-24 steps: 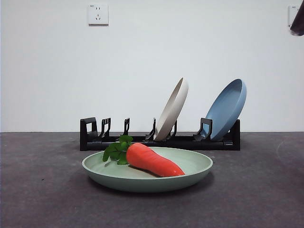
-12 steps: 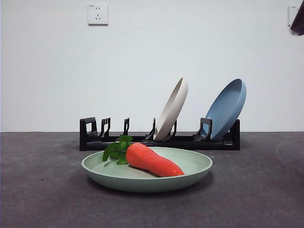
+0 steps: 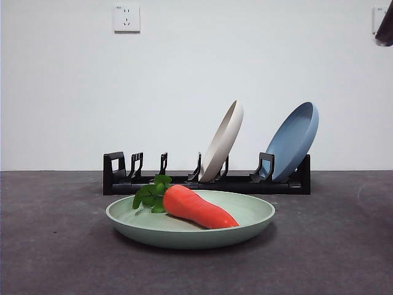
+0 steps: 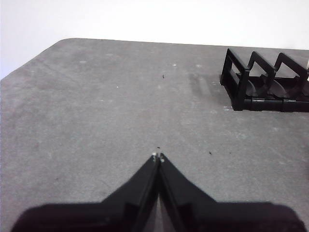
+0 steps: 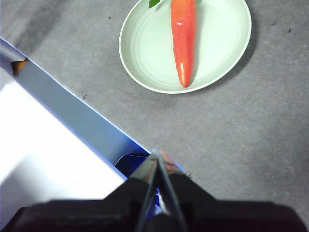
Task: Take the green plate from the plate rack,put the plate on the table,take the carrot from the table,put the carrot in the plate
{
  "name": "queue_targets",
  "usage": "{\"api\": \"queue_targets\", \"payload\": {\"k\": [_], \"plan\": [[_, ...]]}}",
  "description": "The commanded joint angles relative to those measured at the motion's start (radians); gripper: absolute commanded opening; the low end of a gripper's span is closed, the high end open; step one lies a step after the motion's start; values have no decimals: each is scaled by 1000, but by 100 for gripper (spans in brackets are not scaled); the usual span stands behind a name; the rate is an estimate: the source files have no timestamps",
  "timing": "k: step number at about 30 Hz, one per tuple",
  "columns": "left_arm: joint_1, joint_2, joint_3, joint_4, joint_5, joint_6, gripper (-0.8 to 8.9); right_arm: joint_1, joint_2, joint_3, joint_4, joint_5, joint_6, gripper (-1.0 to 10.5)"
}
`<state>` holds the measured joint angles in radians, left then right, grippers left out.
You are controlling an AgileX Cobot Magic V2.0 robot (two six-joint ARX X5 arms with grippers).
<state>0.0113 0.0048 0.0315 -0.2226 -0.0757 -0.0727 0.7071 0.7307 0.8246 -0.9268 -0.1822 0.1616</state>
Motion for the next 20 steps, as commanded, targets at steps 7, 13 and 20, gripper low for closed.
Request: {"api": "queue_targets", "payload": {"k": [7,13,20], "plan": [[3,-3,-11,4,2,-7,-3,-40,-69,-4,17,80,-114,1],[3,-3,-11,3,2,-7,-3,-222,-204,-24,178,91,-136,1],[3,-3,-11,4,2,-7,-3,-493,-400,-218,491,79,-152,1]]}}
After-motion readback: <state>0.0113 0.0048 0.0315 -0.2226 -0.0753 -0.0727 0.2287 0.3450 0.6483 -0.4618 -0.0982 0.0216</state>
